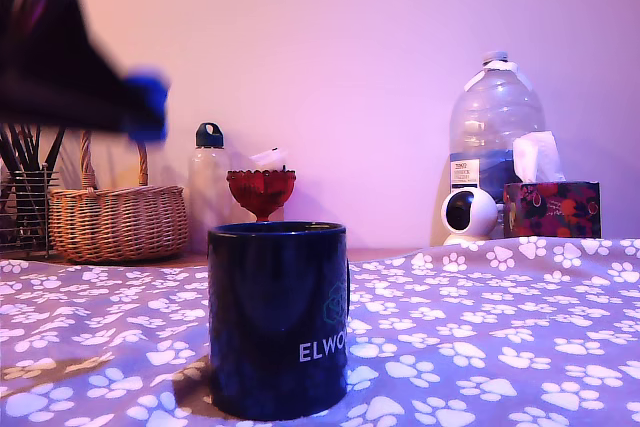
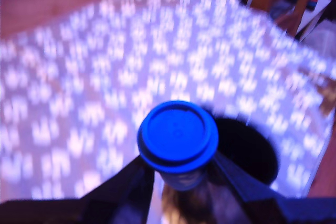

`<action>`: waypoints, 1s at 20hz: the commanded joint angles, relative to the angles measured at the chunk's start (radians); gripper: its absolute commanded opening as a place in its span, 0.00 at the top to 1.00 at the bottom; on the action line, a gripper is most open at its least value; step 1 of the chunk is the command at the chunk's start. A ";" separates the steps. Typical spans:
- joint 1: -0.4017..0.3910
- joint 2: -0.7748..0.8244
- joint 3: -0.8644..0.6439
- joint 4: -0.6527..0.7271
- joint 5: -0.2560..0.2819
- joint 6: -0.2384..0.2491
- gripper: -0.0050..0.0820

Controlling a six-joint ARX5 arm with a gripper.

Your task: Pick the coffee capsule and then drop it inside the coffee cup in front of you

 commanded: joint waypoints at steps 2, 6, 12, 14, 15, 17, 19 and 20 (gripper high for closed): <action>-0.033 -0.001 0.013 -0.032 0.001 0.026 0.67; -0.083 0.000 0.014 -0.075 0.001 0.032 0.67; -0.167 0.066 0.063 -0.135 -0.038 0.058 0.67; -0.199 0.118 0.108 -0.176 -0.063 0.077 0.67; -0.212 0.142 0.136 -0.196 -0.086 0.085 0.67; -0.233 0.187 0.199 -0.245 -0.122 0.104 0.67; -0.248 0.239 0.268 -0.323 -0.152 0.119 0.67; -0.253 0.266 0.296 -0.353 -0.163 0.130 0.67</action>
